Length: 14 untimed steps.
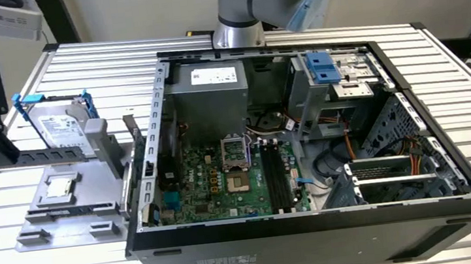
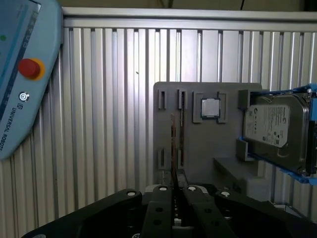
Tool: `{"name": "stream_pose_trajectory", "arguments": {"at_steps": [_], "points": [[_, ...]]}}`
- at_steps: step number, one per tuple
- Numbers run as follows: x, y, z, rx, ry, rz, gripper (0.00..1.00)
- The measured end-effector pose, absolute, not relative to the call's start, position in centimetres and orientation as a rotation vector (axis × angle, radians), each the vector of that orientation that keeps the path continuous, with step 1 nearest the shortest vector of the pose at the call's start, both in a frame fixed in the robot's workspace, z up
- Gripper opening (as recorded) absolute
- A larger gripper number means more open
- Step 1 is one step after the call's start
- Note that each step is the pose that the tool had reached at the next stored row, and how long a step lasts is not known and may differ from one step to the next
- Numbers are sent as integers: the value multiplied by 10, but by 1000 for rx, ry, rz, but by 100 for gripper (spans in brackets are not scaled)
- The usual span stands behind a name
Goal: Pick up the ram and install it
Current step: 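Pick up the ram and move it above insertion slot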
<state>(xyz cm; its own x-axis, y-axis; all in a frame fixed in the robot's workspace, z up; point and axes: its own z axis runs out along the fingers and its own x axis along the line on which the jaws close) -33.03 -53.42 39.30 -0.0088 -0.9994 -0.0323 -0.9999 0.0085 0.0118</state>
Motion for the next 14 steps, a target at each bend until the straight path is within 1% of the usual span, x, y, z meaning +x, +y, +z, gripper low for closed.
{"name": "stream_pose_trajectory", "arguments": {"at_steps": [14], "points": [[-291,-534,393,-2202,2220,49,0]]}}
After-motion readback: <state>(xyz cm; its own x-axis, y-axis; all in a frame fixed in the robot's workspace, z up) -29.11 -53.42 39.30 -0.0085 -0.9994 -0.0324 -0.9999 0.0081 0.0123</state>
